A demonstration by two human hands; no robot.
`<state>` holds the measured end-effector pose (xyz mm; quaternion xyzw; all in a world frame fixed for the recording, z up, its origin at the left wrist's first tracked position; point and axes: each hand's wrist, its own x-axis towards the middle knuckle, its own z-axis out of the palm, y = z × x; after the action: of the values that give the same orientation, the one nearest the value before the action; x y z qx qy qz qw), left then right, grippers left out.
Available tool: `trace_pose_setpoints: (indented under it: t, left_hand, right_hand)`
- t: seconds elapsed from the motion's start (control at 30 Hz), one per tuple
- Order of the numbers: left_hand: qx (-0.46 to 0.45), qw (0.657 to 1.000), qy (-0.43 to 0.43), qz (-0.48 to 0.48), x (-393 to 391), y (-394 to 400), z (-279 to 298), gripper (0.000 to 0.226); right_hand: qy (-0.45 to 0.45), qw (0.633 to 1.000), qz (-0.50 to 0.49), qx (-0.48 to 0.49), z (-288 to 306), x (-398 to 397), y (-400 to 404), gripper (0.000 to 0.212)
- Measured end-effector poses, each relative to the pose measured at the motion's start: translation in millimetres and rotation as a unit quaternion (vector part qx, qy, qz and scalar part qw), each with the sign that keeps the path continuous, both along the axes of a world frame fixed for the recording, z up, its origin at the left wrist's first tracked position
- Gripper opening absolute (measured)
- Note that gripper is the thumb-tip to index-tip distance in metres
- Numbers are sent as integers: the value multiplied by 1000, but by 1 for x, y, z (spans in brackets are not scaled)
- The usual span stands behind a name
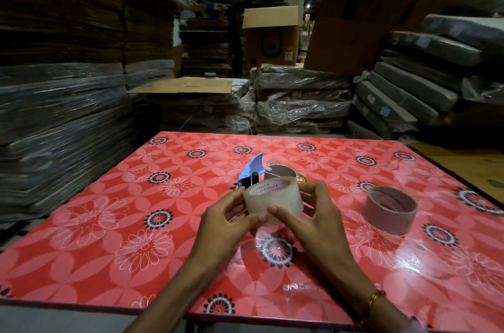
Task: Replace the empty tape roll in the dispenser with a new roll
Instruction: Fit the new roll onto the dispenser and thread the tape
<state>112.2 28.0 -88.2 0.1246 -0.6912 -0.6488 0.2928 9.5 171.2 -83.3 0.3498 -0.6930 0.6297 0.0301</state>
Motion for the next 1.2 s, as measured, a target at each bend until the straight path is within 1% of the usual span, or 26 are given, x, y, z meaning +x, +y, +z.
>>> trace_pose_setpoints:
  t: [0.1,0.17,0.2,0.27,0.37,0.43,0.5,0.53,0.6,0.67,0.73,0.8,0.87,0.93,0.97,1.0,1.07,1.13,1.2]
  left_hand:
    - [54,996,2,-68,4,1,6,48]
    - [105,990,9,-95,5,0,10,47]
    - [117,988,9,-97,5,-2,10,50]
    - [99,991,7,-91,5,-3,10,60]
    - [0,999,5,-36,5,1,7,85]
    - [-43,999,10,-7,5,3,5,97]
    - [-62,998,7,9,5,2,3,103]
    - [-69,998,2,15,5,0,2,104]
    - [-85,996,-2,22,7,-2,3,105]
    - [-111,994,8,16,8,-2,3,106]
    - [-144,989,27,3,8,1,5,106]
    - [-194,980,45,2,8,2,5,103]
    - [-275,960,42,12,9,-1,6,104]
    - [-341,940,18,15,11,-8,8,110]
    - [-355,935,4,7,12,-11,9,113]
    - [-356,935,-9,-7,12,-12,11,115]
    - [-321,946,-31,-37,10,-10,14,115]
    - [-278,960,-33,-30,6,-4,16,110]
    - [-227,973,-27,-9,2,0,17,107]
  right_hand:
    - [50,998,22,-6,2,2,2,59]
    - [94,994,50,11,0,0,2,67]
    - [123,990,62,24,-2,-1,1,71]
    - [196,977,71,43,-3,-1,0,73]
    - [330,939,47,79,-1,-1,-2,68]
    - [371,922,48,98,-2,0,-2,70]
    - [369,921,59,111,-3,0,-2,70]
    - [352,927,67,110,-2,0,-1,68]
    - [299,945,88,96,-2,0,-1,68]
    - [237,961,108,91,-1,-2,0,74]
    - [187,969,128,100,0,-3,0,80]
    - [150,969,167,103,3,-1,1,84]
    - [159,964,187,100,4,0,3,89]
    - [190,962,167,101,5,0,3,89]
    - [215,960,144,107,4,-1,3,88]
    - [249,954,116,118,3,-1,4,86]
    - [316,936,64,145,1,0,4,83]
    - [344,926,40,153,0,3,3,81]
    - [350,924,29,148,-1,4,3,85]
